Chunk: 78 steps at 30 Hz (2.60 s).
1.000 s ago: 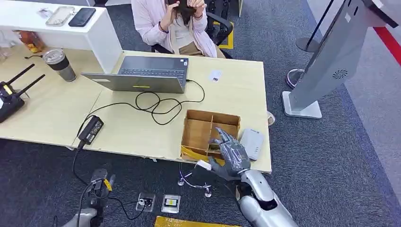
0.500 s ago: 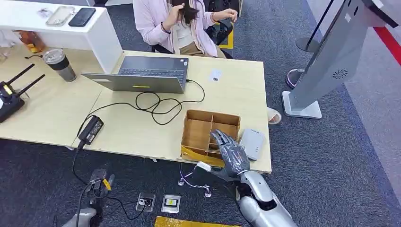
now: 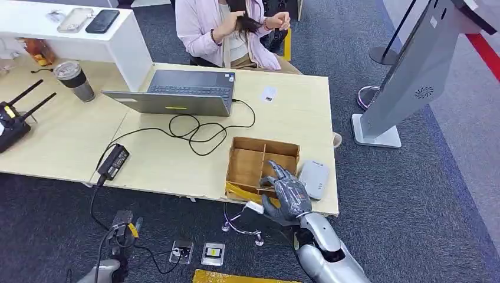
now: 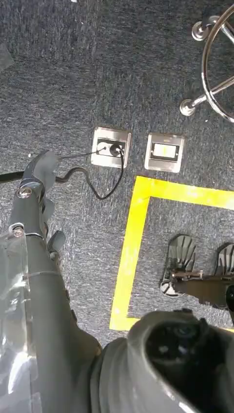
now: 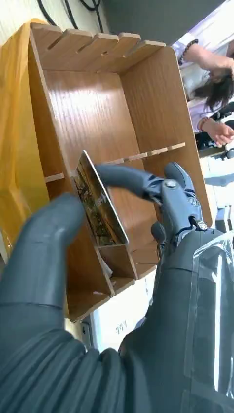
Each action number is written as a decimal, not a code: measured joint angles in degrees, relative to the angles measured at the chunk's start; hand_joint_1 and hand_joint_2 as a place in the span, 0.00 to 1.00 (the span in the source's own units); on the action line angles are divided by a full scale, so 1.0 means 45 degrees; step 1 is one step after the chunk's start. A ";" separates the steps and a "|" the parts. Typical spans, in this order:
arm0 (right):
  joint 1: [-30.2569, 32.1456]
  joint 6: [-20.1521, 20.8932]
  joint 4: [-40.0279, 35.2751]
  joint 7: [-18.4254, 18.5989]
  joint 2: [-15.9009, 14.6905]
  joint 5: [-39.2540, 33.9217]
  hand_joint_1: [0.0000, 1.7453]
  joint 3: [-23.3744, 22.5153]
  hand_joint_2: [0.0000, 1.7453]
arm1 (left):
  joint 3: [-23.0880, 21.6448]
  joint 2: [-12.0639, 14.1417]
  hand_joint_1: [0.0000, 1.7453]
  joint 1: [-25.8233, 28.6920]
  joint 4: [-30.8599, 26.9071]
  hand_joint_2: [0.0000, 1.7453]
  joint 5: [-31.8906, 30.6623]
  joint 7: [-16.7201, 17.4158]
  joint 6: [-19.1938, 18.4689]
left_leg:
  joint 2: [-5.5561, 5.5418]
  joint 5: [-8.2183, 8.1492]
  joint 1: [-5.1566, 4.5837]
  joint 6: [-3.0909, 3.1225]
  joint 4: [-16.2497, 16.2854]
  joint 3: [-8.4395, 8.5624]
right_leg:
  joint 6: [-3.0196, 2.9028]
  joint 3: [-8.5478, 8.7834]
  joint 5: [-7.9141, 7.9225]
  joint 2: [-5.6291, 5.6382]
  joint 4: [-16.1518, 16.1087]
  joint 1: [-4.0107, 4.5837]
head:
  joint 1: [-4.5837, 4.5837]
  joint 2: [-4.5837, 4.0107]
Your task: Pass the card to the sensor for recognition and then transmit it.
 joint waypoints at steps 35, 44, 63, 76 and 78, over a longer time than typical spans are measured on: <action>-0.1181 -0.0573 -0.0801 0.0267 0.0039 0.1637 1.00 -0.0621 1.00 | 0.0005 0.0000 0.00 -0.0008 0.0000 0.00 -0.0631 -0.0063 -0.0009 | 0.0002 0.0005 0.0000 -0.0004 0.0003 0.0010 | 0.0002 -0.0002 0.0009 0.0006 0.0001 -0.0001 | 0.0000 0.0000; -0.2726 0.0267 -0.1574 0.0020 -0.0112 0.1161 1.00 -0.1525 1.00 | -0.0034 -0.0088 0.00 -0.0217 -0.0010 0.00 -0.1112 0.0058 -0.0087 | 0.0003 0.0007 -0.0001 -0.0005 0.0005 0.0011 | 0.0000 0.0000 0.0016 0.0005 0.0001 -0.0001 | -0.0005 0.0000; -0.5247 -0.1049 0.1855 -0.0763 0.0874 0.0942 1.00 -0.1574 1.00 | -0.0083 -0.0451 0.00 -0.0953 -0.0078 0.00 -0.1884 0.0709 -0.0291 | 0.0002 0.0008 -0.0001 -0.0005 0.0005 0.0005 | 0.0000 -0.0003 0.0016 0.0006 0.0003 -0.0002 | -0.0005 0.0000; -0.5614 -0.1209 0.3104 -0.0865 0.1176 0.1161 0.00 -0.1579 0.00 | -0.0087 -0.0617 0.00 -0.1126 -0.0078 0.00 -0.1962 0.0855 -0.0471 | 0.0002 0.0008 -0.0001 -0.0006 0.0006 0.0004 | 0.0000 -0.0003 0.0016 0.0005 0.0003 -0.0001 | -0.0005 0.0000; -0.5621 -0.1200 0.3211 -0.0942 0.1248 0.1171 0.00 -0.1574 0.00 | -0.0087 -0.0631 0.00 -0.1135 -0.0078 0.00 -0.1962 0.0855 -0.0500 | 0.0002 0.0008 -0.0001 -0.0006 0.0006 0.0006 | 0.0000 -0.0003 0.0016 0.0006 0.0003 -0.0001 | -0.0005 0.0000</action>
